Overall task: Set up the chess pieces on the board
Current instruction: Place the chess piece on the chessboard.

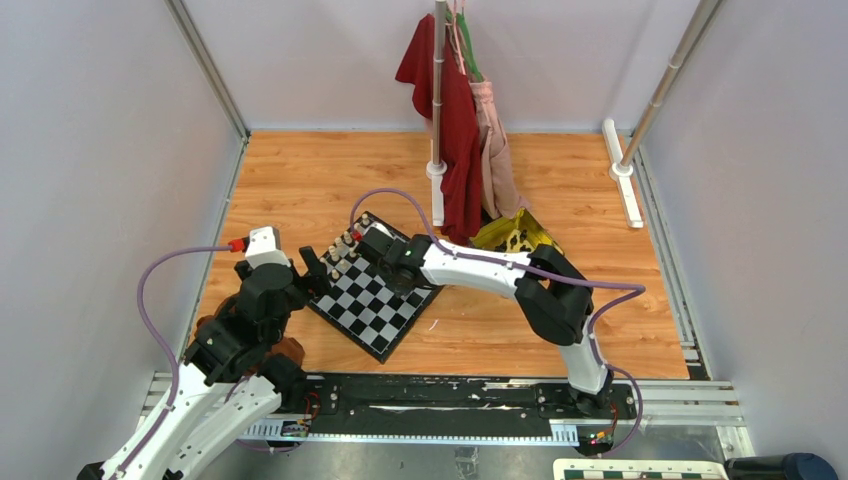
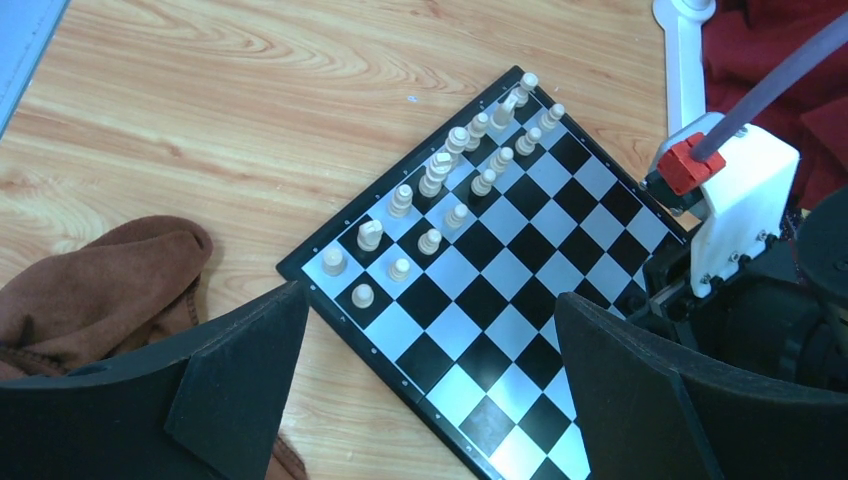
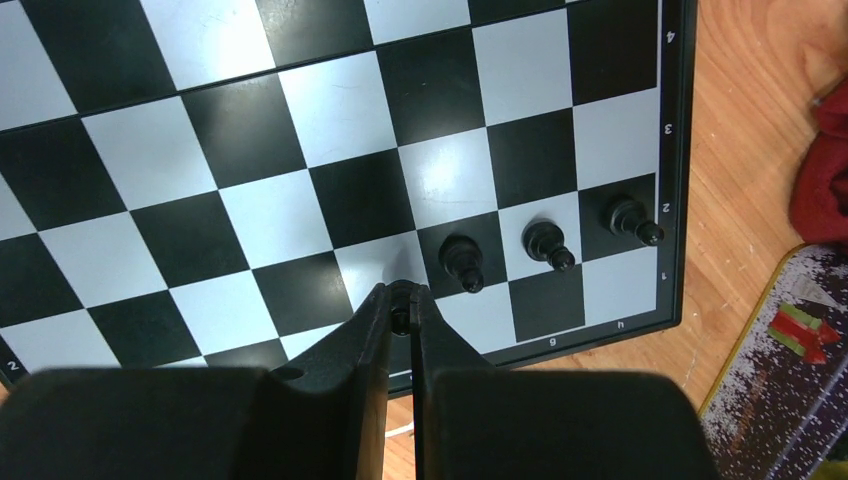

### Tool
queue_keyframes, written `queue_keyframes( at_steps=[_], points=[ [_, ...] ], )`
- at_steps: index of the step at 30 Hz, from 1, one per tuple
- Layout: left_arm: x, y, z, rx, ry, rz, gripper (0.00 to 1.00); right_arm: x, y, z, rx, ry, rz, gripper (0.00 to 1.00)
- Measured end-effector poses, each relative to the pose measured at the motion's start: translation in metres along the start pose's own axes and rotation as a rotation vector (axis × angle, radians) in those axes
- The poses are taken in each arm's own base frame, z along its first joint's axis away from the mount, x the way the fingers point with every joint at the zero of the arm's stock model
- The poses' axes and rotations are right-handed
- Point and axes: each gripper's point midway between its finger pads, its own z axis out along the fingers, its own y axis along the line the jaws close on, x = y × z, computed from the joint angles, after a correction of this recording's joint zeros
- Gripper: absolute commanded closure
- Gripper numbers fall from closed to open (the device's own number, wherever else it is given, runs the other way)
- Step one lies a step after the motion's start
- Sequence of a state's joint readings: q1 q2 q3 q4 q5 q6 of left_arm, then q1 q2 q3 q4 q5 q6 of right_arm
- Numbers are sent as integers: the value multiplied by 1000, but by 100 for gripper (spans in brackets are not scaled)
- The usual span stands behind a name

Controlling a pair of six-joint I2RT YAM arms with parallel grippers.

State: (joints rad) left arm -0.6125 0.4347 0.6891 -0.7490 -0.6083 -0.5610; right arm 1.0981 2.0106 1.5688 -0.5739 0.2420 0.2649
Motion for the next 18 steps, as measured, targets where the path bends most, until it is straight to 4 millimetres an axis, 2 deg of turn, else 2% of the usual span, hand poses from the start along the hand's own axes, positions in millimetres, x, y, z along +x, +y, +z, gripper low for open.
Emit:
queue_keyframes(
  at_steps=[6,18],
  points=[
    [-1,-2,0,9,-2,-3,0,-3,-1,6,-9,4,12,100],
    [1,-5,1,21,8,2,0,-8,3,6,-29,-6,18,98]
  ],
)
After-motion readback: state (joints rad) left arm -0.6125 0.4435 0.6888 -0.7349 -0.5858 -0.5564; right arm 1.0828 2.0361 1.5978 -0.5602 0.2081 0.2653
